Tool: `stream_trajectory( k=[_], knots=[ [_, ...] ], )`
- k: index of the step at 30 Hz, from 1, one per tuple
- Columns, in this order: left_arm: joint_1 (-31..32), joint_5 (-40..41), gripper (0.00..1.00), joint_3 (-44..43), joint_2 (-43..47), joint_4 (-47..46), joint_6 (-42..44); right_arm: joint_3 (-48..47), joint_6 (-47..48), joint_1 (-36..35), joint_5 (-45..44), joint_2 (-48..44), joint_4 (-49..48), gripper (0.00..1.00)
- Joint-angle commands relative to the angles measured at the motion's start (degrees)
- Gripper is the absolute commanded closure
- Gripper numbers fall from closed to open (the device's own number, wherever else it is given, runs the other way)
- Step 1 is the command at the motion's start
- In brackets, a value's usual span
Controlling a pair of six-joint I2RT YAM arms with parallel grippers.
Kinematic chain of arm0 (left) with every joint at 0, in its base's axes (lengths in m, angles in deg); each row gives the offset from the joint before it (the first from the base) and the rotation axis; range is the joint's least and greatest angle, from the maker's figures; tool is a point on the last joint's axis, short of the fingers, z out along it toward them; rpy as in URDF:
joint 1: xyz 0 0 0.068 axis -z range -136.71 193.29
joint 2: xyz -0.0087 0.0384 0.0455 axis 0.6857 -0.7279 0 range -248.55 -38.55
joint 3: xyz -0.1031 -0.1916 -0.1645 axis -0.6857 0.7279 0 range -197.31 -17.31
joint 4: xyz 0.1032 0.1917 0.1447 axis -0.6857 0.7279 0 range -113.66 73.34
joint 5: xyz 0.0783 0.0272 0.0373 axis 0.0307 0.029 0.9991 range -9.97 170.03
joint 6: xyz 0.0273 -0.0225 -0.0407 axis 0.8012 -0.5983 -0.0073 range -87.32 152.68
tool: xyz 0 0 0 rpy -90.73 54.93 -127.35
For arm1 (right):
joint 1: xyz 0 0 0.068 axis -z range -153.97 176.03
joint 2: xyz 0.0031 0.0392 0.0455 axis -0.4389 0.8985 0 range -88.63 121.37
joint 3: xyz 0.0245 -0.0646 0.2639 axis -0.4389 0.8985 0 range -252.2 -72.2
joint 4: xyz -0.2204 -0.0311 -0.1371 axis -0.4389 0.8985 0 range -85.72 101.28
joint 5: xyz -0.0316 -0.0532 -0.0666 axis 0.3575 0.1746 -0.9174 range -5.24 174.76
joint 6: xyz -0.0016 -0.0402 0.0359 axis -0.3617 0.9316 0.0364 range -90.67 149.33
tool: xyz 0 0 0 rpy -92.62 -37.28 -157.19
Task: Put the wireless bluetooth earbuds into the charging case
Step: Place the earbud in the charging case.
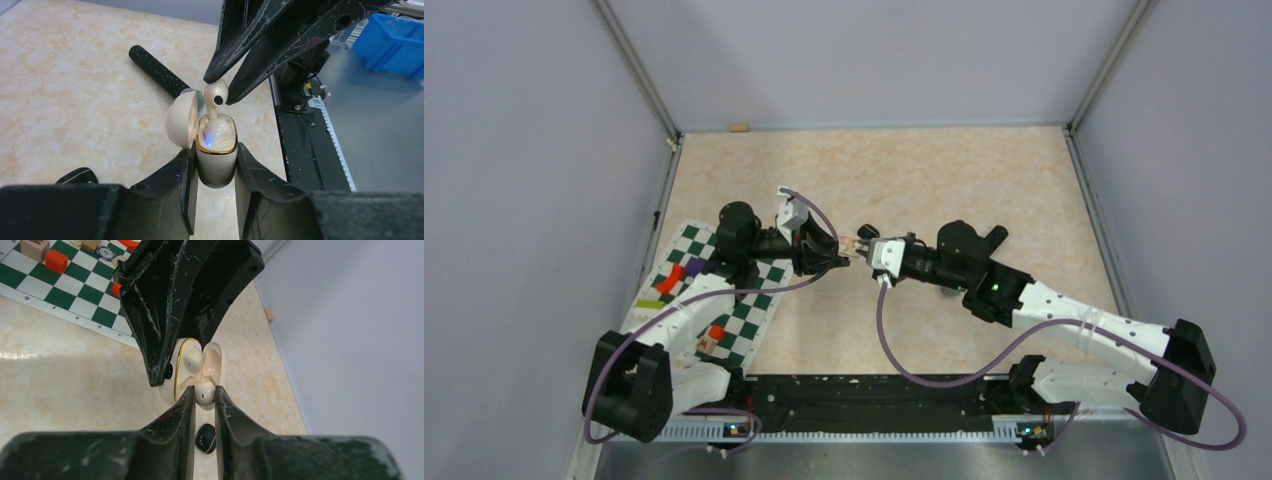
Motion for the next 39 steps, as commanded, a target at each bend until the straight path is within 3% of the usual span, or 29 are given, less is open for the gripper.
stream_trajectory(
  k=[1,15,20,27,39],
  knots=[
    [-0.8,0.4,0.91,-0.4,1.1,-5.4,-1.1,0.7,-1.0,-1.1,1.0,-0.5,0.0,0.78],
    [-0.8,-0.4,0.91,0.0,1.4,-4.4,0.5,-1.6,-3.5,-1.1,-1.0,-1.0,0.0,0.39],
    [-0.8,-1.8,0.91,-0.2,1.3,-4.6,0.2,-4.0,-3.8,-0.2,-1.4,-4.6,2.9,0.31],
    [-0.8,-6.9,0.9,-0.9,2.2,-2.6,1.8,-4.2,-9.7,5.2,5.2,-7.9,4.2,0.02],
    [-0.8,-7.6,0.9,-1.9,3.9,6.6,9.8,-3.2,-14.6,5.5,4.9,-2.9,-0.4,0.01]
  ],
)
